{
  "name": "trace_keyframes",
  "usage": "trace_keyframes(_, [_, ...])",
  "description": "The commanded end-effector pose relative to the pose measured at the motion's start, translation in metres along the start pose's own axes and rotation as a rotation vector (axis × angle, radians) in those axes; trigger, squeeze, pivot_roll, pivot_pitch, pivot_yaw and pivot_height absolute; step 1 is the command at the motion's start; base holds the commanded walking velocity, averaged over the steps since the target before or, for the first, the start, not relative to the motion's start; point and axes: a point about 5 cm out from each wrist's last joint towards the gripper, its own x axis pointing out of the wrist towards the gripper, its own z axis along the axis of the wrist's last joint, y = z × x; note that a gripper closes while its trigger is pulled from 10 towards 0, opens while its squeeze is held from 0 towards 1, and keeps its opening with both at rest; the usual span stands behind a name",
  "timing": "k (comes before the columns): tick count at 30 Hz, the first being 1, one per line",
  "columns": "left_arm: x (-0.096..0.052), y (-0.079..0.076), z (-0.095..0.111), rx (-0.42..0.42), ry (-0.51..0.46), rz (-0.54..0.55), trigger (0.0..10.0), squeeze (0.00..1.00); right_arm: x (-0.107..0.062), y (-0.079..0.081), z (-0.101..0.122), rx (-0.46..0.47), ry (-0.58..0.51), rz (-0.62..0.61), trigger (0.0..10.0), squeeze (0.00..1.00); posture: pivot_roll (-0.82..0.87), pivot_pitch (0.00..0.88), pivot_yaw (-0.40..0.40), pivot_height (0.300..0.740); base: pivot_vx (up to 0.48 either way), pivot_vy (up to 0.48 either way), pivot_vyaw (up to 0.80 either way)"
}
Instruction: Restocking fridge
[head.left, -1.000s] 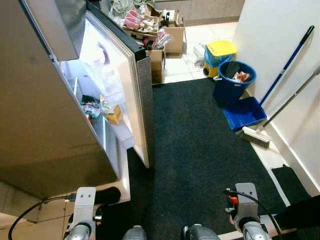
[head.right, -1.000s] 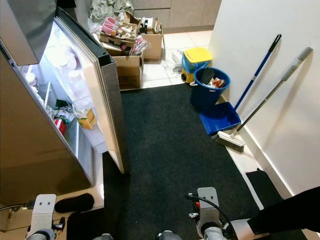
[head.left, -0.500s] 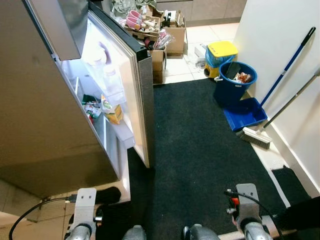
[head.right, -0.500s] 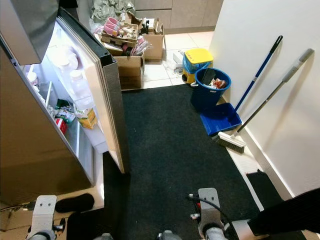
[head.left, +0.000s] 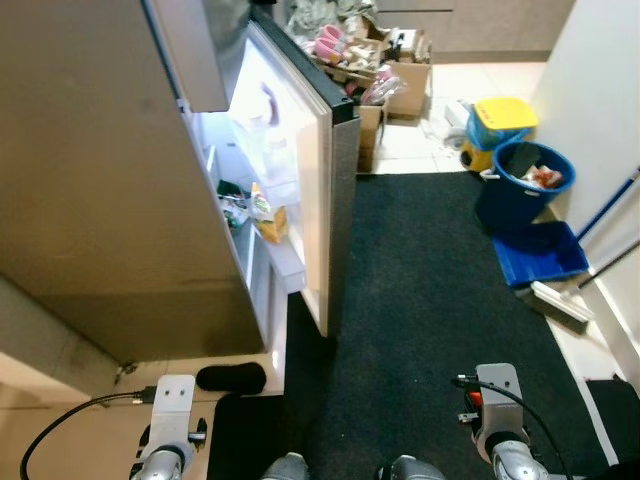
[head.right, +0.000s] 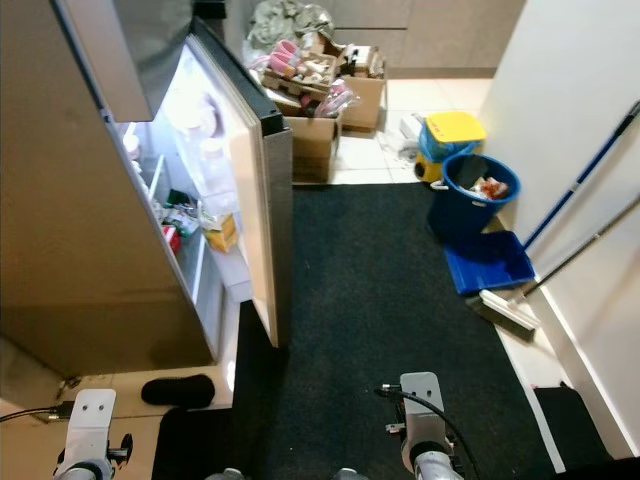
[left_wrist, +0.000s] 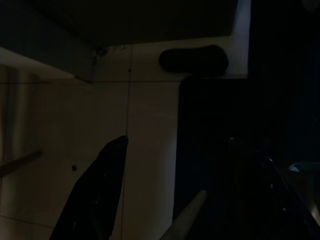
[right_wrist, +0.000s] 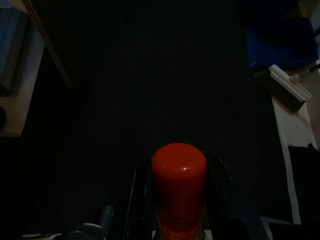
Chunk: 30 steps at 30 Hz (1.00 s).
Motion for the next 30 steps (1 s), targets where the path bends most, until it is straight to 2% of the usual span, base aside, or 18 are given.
trace_keyframes(1, [-0.0016, -0.0051, -0.0057, 0.01, 0.017, -0.012, 10.0, 0.0, -0.0022, -0.0031, -0.0067, 0.002, 0.018, -0.017, 10.0, 0.0, 0.02, 0.114, -0.05, 0.74, 0.0, 0.0, 0.58])
trace_keyframes(30, [0.0008, -0.0057, -0.0013, 0.018, 0.013, -0.019, 10.0, 0.0, -0.0019, -0.0048, -0.0079, 0.008, 0.03, -0.048, 10.0, 0.0, 0.02, 0.112, -0.046, 0.74, 0.0, 0.0, 0.59])
